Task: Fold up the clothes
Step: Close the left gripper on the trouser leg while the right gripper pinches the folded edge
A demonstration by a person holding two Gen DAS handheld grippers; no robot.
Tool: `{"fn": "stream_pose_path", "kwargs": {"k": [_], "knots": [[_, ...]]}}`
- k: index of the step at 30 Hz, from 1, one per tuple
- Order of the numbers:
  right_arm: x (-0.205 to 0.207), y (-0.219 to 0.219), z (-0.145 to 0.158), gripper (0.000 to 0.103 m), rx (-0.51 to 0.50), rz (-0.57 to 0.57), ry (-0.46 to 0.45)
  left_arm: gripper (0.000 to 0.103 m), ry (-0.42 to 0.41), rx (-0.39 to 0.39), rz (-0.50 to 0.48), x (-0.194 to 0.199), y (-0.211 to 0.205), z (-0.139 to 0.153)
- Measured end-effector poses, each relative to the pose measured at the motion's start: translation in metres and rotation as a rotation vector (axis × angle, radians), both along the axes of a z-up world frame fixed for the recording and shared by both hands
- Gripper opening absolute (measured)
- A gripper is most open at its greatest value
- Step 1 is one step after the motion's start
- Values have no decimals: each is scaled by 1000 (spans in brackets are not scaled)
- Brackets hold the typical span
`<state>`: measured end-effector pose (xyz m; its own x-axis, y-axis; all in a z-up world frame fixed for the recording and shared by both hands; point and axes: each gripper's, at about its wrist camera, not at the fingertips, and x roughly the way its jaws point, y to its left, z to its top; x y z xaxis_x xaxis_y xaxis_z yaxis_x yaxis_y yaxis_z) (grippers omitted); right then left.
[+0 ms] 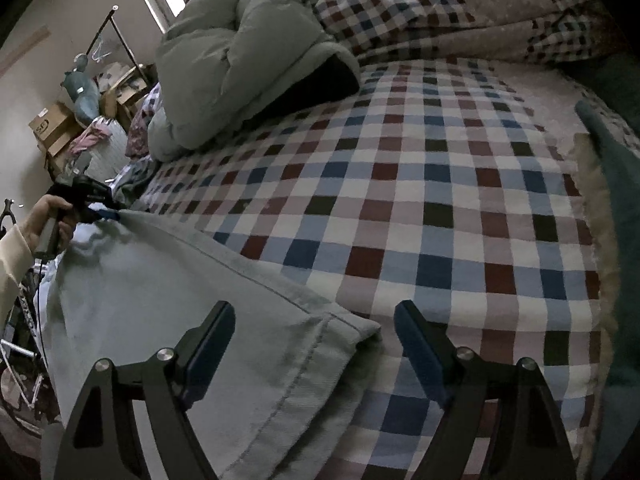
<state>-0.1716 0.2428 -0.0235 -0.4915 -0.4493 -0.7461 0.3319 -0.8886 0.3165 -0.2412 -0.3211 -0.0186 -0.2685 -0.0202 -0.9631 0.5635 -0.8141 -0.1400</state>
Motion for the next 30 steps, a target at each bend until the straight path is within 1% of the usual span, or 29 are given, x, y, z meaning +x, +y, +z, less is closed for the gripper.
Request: {"fn": "stream_pose_path", "kwargs": {"k": [3,6,8,12,13,14,15,16,20,25,30], "knots": [[-3,1,-6,82,-5,12,-24,15,7,-6,-16,2,0,1],[-3,-1,-13,71,16,17,-47,14,11,-8,-26,5,0,3],[-4,-3,-18,61,41,21,-64,13,15,-6,-28,7,-1,4],[-6,-3,-22,52,58,19,-81,12,25,2,-30,10,-4,9],[-6,-3,-22,40,69,24,-78,12,28,5,-31,11,-4,10],[-5,-5,-21,34,85,29,-75,11,31,9,-31,12,-5,11],[-4,-7,-20,32,96,34,-68,11,34,11,-33,13,-6,12],[-3,-9,-19,27,103,40,-59,10,37,11,-36,13,-6,13],[0,-17,-9,23,147,37,-9,9,73,22,-37,15,-9,20],[-5,-13,11,22,147,11,54,6,115,24,-50,14,-11,32],[-17,-16,33,21,164,-5,122,6,171,30,-37,6,-17,49]]}}
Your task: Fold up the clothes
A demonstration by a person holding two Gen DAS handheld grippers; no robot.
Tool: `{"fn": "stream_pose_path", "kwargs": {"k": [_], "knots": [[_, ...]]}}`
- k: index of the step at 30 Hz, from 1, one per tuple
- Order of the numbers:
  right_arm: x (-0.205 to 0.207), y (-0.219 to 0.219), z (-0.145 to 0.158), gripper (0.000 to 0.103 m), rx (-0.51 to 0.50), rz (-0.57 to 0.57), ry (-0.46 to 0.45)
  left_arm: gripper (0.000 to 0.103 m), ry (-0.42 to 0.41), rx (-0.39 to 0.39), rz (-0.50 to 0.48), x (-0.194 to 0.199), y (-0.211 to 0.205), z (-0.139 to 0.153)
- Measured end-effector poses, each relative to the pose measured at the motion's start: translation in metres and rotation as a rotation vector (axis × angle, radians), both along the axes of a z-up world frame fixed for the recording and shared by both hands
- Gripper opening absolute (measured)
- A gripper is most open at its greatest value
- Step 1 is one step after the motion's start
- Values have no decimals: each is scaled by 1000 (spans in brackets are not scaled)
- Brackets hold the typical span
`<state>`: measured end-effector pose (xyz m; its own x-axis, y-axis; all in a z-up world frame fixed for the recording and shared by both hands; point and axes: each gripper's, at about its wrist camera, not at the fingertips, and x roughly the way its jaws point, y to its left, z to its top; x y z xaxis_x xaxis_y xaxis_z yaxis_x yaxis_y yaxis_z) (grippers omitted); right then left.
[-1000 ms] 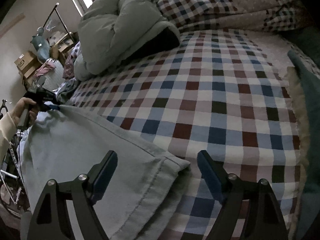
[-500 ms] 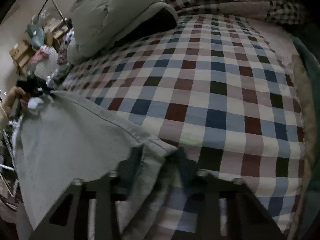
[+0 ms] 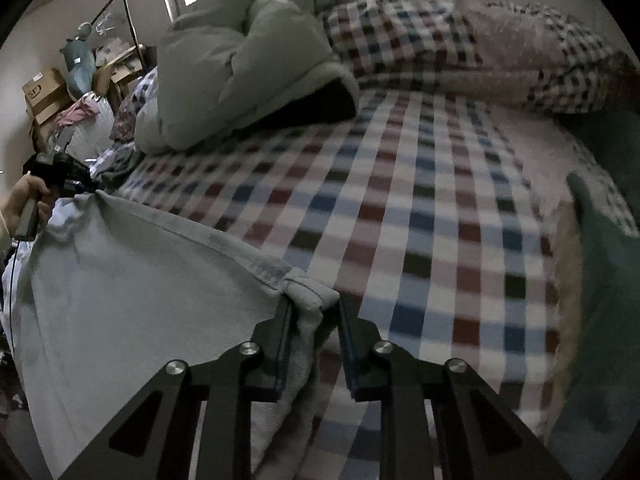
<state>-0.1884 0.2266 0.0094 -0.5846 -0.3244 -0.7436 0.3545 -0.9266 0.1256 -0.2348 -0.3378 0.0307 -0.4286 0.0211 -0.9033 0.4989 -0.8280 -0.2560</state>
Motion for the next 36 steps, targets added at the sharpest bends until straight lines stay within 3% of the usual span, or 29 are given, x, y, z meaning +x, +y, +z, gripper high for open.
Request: {"fn": "stream_pose_path", "kwargs": {"k": [15,18,23,27,29,33,35,36], "knots": [[-92,-26,52,19,68,-46,147,6,43,-60,42,-49,4,31],[-102,-30,53,19,82,-60,169,6,41,-65,47,-81,13,-5],[-121,-39,47,19,109,-93,201,6,37,-73,61,-85,9,-18],[-146,-44,17,20,136,-120,132,9,-1,-80,33,-89,13,-45],[-153,-45,-3,21,151,-123,84,19,-4,-62,23,-85,13,-52],[-157,-35,-25,26,161,-191,25,64,50,42,-21,-67,11,-48],[-146,-23,-18,54,134,-234,40,75,91,68,-30,-53,9,-34],[-140,-17,-14,57,118,-252,52,78,114,82,-36,-45,7,-27]]}}
